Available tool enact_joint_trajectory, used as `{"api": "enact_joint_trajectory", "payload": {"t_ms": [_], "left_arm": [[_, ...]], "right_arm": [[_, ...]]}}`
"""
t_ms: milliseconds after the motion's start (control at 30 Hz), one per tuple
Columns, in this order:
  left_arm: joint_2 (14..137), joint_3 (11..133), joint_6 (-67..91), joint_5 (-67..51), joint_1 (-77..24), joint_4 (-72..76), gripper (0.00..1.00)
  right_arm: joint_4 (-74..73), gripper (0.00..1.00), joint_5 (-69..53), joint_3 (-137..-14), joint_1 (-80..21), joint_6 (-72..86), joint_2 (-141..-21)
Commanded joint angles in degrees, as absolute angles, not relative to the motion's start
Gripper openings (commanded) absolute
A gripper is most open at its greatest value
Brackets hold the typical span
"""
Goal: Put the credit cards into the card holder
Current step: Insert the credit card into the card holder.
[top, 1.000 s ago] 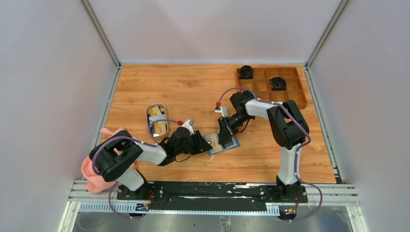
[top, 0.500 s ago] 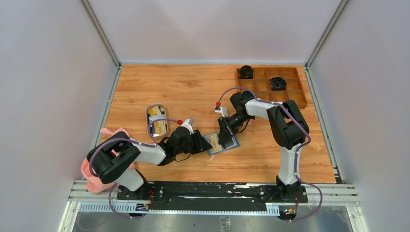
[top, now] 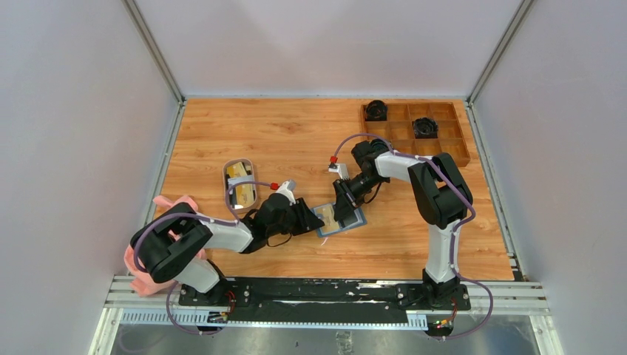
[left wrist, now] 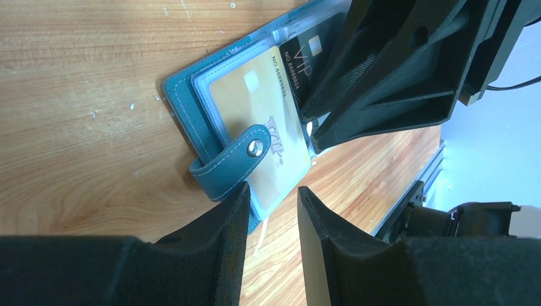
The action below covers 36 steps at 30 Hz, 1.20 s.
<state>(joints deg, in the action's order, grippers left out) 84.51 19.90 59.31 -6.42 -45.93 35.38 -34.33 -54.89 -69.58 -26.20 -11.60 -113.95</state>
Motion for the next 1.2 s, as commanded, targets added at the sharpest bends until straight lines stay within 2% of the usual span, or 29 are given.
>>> {"api": "enact_joint_trajectory", "payload": {"t_ms": [0, 700, 1167], "left_arm": [[85.9, 21.1, 58.5, -6.6, -45.8, 34.7, 0.37], [89.7, 23.3, 58.6, -7.1, -46.3, 34.7, 0.37], [91.6, 25.0, 58.6, -8.0, -46.3, 35.4, 0.38]], "right_arm": [[-35.2, 0.32, -51.5, -70.1, -26.8, -12.3, -115.4], [-35.3, 0.32, -51.7, -70.1, -26.9, -12.3, -115.4], [-35.4, 0.36, -51.7, -70.2, -26.8, -12.4, -115.3]]}}
